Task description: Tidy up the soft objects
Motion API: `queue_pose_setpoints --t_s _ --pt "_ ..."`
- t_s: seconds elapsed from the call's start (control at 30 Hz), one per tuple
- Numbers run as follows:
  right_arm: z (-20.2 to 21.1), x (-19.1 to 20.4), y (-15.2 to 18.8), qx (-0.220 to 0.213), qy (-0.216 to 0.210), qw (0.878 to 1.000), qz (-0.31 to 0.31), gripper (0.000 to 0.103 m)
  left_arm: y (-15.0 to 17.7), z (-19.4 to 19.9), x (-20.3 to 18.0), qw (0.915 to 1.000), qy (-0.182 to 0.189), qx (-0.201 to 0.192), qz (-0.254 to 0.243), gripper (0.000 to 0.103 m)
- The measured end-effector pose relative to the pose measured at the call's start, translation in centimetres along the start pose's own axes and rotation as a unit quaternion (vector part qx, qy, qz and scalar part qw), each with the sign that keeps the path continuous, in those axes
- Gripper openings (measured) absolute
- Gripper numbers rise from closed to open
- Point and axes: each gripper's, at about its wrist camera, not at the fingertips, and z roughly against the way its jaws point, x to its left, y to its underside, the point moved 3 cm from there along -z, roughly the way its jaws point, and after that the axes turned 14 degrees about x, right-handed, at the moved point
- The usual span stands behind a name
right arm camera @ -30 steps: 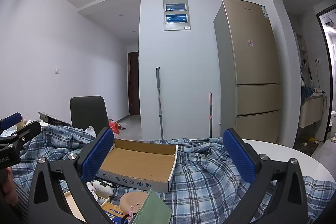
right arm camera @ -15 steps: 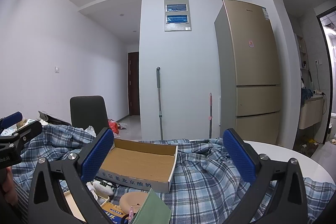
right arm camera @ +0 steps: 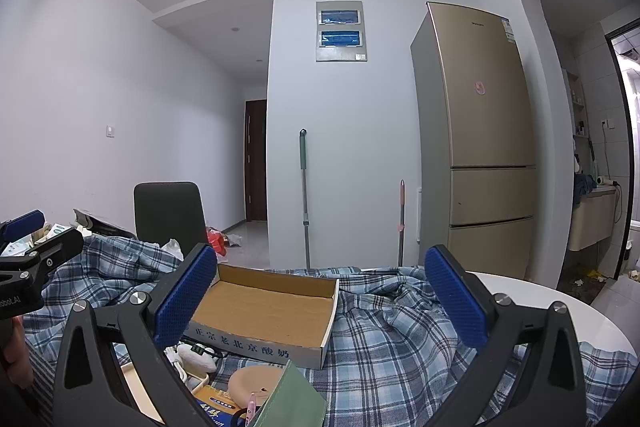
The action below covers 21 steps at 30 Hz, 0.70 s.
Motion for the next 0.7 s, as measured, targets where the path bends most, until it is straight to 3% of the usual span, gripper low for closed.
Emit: queue_pose_setpoints --t_s 0.7 --pt "0.13 -0.17 -0.05 0.002 0.001 1.0 -0.001 0.103 -0.03 -0.03 0.08 1.0 0.0 0.001 0.0 0.103"
